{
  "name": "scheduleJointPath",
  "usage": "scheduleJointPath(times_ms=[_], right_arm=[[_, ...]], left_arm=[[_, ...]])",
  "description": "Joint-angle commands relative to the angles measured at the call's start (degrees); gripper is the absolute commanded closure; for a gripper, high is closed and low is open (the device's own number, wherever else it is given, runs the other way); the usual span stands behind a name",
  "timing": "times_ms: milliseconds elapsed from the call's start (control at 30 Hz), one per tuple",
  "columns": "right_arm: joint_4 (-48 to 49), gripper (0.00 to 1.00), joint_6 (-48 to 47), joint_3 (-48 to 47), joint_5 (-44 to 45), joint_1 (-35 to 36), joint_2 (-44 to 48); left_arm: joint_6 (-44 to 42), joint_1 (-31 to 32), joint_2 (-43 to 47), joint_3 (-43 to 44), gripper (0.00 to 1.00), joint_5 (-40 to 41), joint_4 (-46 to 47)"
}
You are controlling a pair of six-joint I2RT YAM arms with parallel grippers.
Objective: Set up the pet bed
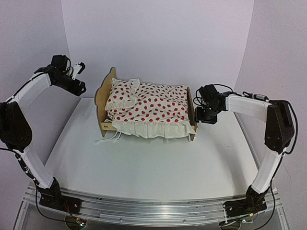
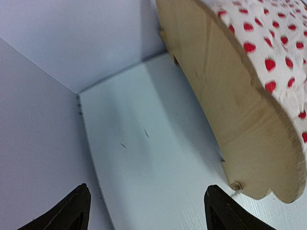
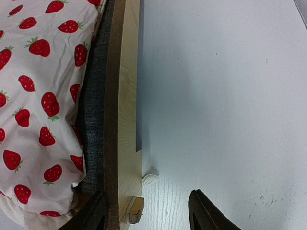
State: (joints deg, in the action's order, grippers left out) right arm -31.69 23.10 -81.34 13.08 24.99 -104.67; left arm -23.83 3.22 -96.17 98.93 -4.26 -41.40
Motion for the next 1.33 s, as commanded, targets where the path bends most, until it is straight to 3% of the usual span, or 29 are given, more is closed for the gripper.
scheduleJointPath(times_ms=[0, 200, 433, 667, 800, 933, 1000, 1100, 1300], right_arm=[[-5.33, 0.44, -4.94, -4.38, 2.21, -2.92, -3.88], [-7.20, 0.41, -8.48, -10.11, -11.80, -3.14, -2.51], [-4.71, 0.35, -8.50, -5.59, -12.59, -7.15, 13.75], [3.13, 0.31, -9.97, 17.35, -4.74, -13.60, 28.92], [21.27, 0.24, -12.54, 39.22, 2.99, -14.44, 39.80], [39.55, 0.19, -13.52, 58.43, 11.72, -14.81, 48.82], [45.33, 0.18, -13.98, 66.16, 13.21, -14.85, 51.64], [50.50, 0.17, -14.05, 72.78, 13.84, -14.82, 55.41], [51.15, 0.16, -14.18, 77.86, 14.55, -14.85, 57.85]], left_arm=[[1.53, 0.54, 1.20, -10.24, 0.19, -8.24, 1.16], [0.85, 0.66, 0.54, -17.57, 0.22, -7.62, 3.13], [3.43, 0.21, 5.20, -27.49, 0.21, -11.19, 6.83], [6.16, -1.50, 11.79, -44.29, 0.17, -15.81, 18.02], [9.74, -2.82, 13.28, -50.12, 0.15, -12.11, 24.27], [21.80, -2.91, 13.97, -53.96, 0.15, -0.03, 32.74], [23.27, -2.96, 13.78, -55.11, 0.14, 1.59, 34.46], [23.30, -2.96, 13.46, -56.77, 0.14, 0.79, 35.90], [23.75, -2.96, 13.29, -57.24, 0.15, 0.27, 36.23]])
